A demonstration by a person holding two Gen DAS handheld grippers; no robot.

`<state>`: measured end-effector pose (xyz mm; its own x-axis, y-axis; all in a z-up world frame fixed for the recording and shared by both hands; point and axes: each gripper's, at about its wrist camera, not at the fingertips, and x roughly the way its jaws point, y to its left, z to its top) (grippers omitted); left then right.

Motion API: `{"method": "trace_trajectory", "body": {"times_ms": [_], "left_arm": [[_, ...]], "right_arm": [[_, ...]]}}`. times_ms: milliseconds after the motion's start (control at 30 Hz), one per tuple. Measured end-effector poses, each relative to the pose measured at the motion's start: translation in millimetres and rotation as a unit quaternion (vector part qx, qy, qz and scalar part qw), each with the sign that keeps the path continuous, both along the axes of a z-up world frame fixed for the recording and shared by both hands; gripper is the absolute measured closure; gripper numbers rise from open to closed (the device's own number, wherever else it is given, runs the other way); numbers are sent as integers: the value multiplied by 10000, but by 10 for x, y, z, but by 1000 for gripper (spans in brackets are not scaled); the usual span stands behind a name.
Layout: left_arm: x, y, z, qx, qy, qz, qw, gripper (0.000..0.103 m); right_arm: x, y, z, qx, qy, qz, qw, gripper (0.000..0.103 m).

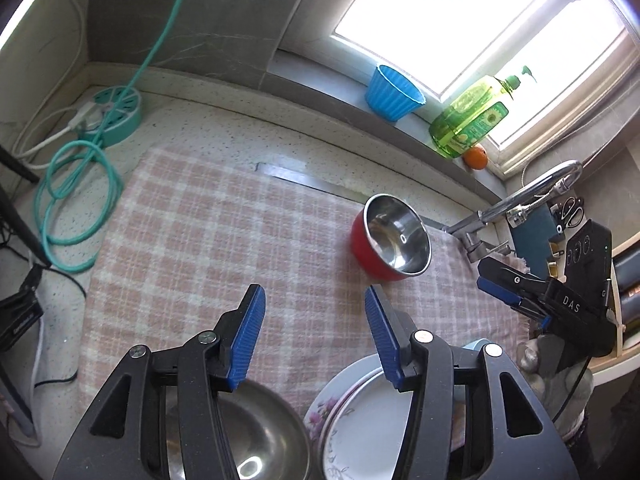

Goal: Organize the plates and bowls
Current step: 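Move both grippers to the red bowl and close them on its rim, then lift the red bowl and carry it over the large steel bowl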

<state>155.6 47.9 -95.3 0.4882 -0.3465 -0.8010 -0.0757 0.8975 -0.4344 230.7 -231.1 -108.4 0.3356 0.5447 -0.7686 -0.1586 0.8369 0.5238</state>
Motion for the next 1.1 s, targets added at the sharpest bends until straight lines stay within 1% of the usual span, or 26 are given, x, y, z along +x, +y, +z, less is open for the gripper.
{"method": "trace_trajectory", "body": {"times_ms": [200,400,467,533,633,733,767,800,833,900,967,1000,1033,1100], "left_arm": [[410,-225,-92,-119,145,-177,9997,52],[810,-397,-339,-295,446,-288,9982,52],[924,-460,-415,-269,510,-335,9978,52],[1014,-517,-475,-198,557,-371,9976,52],[1099,-610,-538,-150,608,-456,9970,53],[1181,-717,-594,3,632,-577,9963,55],[1199,-744,-621,39,651,-619,9959,58],[1218,-769,-651,66,686,-657,9955,62],[1231,-792,-683,82,732,-696,9949,63],[1242,-820,-732,118,799,-751,9939,73],[1246,-841,-757,150,836,-812,9931,80],[1249,-851,-762,177,840,-835,9928,83],[1250,-857,-759,232,828,-838,9928,84],[1251,-856,-750,300,797,-833,9929,89]], "right_arm": [[236,-78,-180,84,247,-169,9995,19],[395,1,-359,59,443,-102,9989,20],[435,27,-412,48,486,-86,9988,25],[478,42,-468,61,563,-52,9984,34],[540,57,-546,38,638,-50,9979,40],[596,60,-617,15,703,-50,9975,43],[613,66,-641,14,722,-38,9974,44],[620,66,-662,9,738,-23,9973,46],[631,72,-681,3,758,-13,9971,49],[656,86,-718,1,800,17,9968,54],[696,108,-759,-7,842,61,9964,58],[705,118,-779,-11,871,95,9962,63],[707,131,-795,-24,902,125,9958,73],[709,146,-816,-94,935,126,9955,80]]}}
